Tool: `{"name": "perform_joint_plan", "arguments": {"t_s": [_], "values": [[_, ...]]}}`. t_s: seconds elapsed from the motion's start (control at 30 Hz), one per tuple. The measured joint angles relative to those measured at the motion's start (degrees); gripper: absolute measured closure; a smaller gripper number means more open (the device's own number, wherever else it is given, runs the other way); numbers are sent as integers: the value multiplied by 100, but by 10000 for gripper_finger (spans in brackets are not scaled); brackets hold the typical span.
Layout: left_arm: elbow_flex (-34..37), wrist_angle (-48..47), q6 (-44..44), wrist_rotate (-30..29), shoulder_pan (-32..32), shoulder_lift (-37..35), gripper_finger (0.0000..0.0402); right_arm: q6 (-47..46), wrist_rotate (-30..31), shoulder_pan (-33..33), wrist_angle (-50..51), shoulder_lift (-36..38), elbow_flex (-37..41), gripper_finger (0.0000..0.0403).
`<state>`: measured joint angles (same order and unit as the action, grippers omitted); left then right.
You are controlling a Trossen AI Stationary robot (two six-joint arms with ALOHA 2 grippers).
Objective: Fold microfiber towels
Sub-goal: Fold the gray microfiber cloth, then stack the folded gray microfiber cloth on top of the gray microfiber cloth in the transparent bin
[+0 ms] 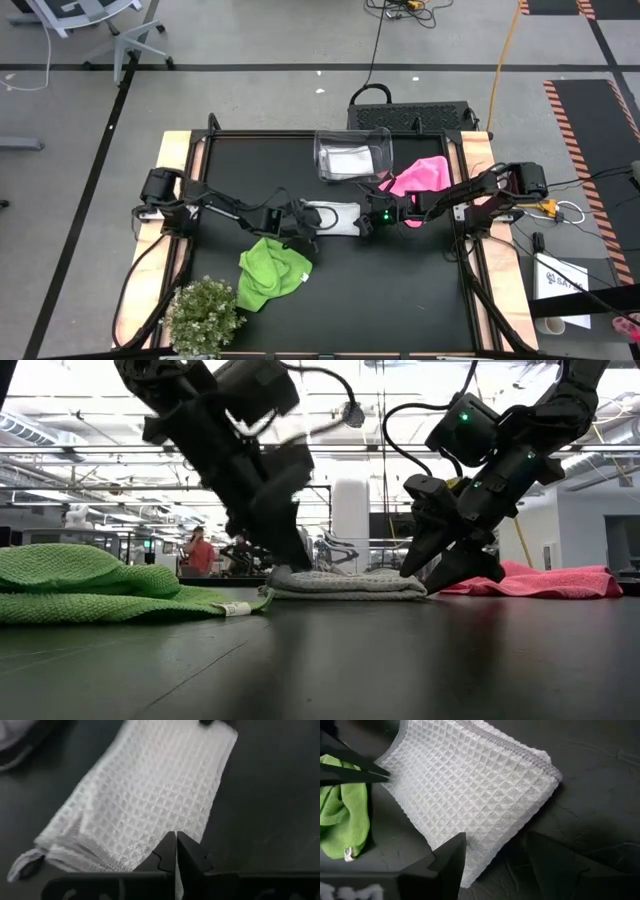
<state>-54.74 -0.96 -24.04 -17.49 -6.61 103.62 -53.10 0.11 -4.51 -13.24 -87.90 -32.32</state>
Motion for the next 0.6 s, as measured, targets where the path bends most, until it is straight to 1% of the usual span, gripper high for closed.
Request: {"name": "perform_joint_plan", "arguments": {"t_s": [0.07,0.2,0.33,0.5,0.6], "values": [[-13,39,-203,-1,63,-111,374,1,5,0,0,0,0,200],[2,-386,-827,26,284,-280,360,0,3,0,2,0,0,200],[-2,-653,-1433,558,605,-435,338,43,-8,-1,-4,0,-4,200],[-5,-937,-1570,1014,829,-420,298,131,-23,0,-17,0,-4,200],[-7,-1106,-1551,1046,893,-420,269,144,-31,10,-20,0,-4,200]]}}
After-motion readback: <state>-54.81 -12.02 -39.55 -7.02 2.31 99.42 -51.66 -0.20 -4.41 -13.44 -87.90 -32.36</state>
